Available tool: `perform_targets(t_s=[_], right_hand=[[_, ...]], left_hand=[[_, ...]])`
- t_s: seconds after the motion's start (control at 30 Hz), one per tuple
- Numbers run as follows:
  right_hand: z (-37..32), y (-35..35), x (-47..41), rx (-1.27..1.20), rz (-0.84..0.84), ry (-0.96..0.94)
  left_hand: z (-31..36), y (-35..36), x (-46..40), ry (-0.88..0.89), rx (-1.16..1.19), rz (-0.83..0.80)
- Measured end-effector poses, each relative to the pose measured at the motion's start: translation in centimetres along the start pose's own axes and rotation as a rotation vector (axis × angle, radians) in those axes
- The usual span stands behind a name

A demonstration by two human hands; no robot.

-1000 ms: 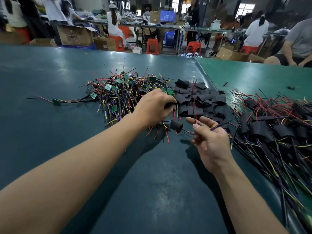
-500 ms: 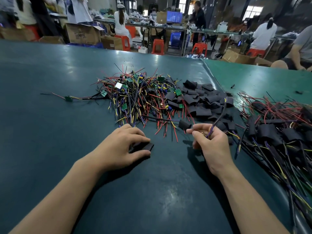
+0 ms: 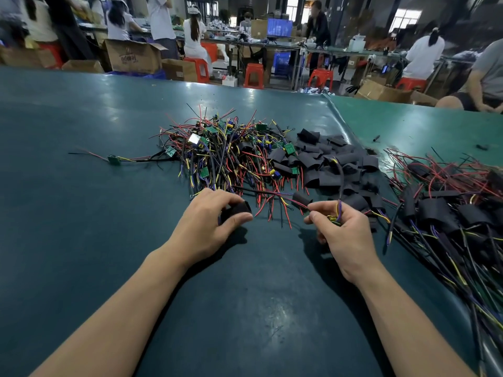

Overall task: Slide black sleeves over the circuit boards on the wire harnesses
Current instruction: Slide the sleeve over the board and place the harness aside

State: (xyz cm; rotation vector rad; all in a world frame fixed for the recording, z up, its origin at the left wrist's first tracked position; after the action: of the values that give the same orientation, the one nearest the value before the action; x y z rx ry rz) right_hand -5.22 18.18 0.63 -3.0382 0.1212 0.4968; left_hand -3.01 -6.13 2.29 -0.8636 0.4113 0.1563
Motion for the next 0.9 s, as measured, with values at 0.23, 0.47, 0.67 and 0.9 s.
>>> perform_targets(t_s=[0.23,0.47,0.67,0.9], right_hand=[[0.29,0.32,-0.04,0.099,-0.017,-0.037],[0.12,0.74,0.02,0.146,-0.019,-0.07],[-0.18,0.56,0.12,0.177,0.015,-0.092],[-0.32,0.55,0.23,0.206,0.033,-0.143]], left_hand=[[0.16,0.12,0.27,-0.035,0.09,0.018],[0.3,-0.15,0.11,-0.004,0.08,0.078],[0.34,-0.21,0.16,0.034,0.12,0.09],[0.23,-0.09,0.21,0.034,0.143,0.108]])
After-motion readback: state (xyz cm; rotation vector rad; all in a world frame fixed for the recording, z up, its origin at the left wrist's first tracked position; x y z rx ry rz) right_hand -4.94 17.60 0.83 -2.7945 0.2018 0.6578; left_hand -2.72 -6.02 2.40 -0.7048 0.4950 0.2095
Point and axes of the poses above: each hand's wrist, its own x-axis away from the middle knuckle, its own y-axis out of the palm, z = x × y, the point moved 5 cm from there along -x, towards the middle knuckle, and after that the axes turned 9 degrees about -y, right-handed, at the moved point
